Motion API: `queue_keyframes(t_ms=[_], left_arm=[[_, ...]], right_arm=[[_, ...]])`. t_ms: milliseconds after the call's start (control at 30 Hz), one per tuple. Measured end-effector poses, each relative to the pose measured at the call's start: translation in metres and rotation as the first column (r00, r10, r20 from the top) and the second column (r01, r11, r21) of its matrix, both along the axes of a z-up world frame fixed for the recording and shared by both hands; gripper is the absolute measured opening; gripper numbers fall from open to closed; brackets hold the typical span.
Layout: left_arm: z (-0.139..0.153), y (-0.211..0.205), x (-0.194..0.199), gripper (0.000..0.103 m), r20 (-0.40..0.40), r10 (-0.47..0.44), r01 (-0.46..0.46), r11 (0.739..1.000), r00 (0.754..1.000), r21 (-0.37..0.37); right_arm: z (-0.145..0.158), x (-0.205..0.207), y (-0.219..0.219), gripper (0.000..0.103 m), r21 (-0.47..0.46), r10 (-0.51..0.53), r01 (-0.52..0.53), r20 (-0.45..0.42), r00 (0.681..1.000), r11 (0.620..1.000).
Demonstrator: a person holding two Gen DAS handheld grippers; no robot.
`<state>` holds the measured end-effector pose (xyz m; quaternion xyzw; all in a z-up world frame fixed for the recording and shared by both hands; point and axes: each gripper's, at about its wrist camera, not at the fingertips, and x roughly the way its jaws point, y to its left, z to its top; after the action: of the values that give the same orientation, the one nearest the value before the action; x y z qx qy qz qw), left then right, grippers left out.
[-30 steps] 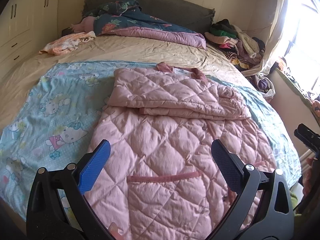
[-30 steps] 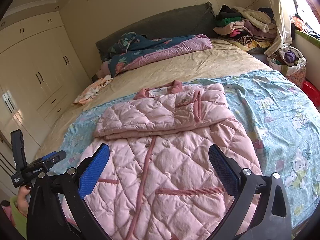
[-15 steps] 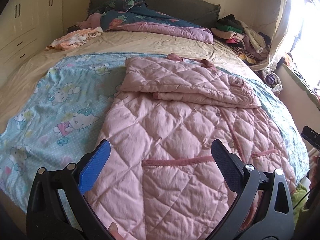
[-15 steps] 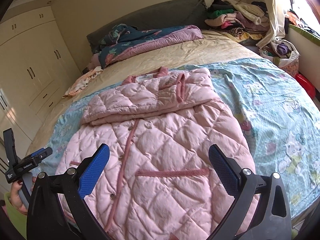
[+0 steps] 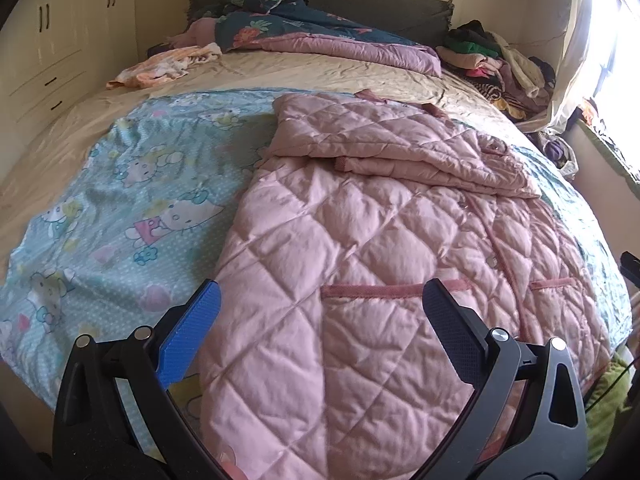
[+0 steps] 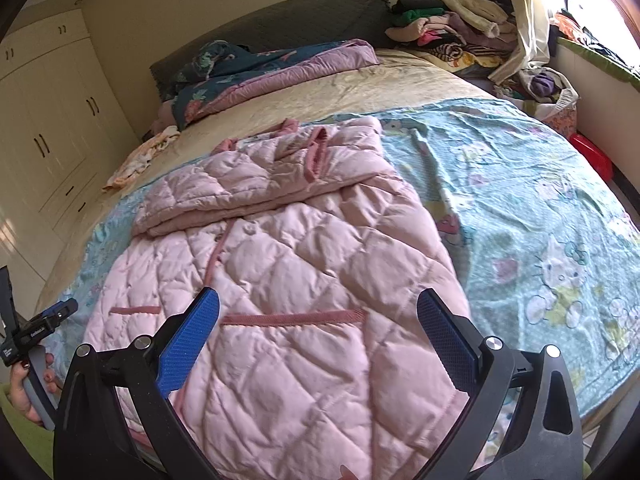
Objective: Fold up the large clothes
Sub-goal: 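Move both grippers back along the jacket toward its hem, then grasp the ribbed hem with the right gripper while the left gripper grasps it too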
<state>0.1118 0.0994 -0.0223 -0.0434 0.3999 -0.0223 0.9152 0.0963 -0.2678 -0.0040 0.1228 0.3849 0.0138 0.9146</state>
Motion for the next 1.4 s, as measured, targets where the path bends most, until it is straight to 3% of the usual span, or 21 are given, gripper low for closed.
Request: queue_keyframes(t_ms=[500, 933, 1400], left_arm=[[-0.030, 0.019, -0.024, 0.095, -0.062, 0.026, -0.022, 0.998, 0.998, 0.067], [-0.057, 0.044, -0.042, 0.095, -0.120, 0.073, -0.065, 0.995, 0.990, 0.073], [-0.071, 0.043, -0.050, 0.095, -0.155, 0.061, -0.049, 0.996, 0.986, 0.076]], right_arm=[[-0.027, -0.021, -0.019, 0.099, -0.031, -0.007, 0.005, -0.071, 0.997, 1.000], [-0.056, -0.043, -0.035, 0.099, -0.024, -0.014, 0.010, -0.167, 0.986, 1.000], [-0.088, -0.061, -0.036, 0.099, -0.055, 0.012, -0.027, -0.259, 0.966, 0.998]])
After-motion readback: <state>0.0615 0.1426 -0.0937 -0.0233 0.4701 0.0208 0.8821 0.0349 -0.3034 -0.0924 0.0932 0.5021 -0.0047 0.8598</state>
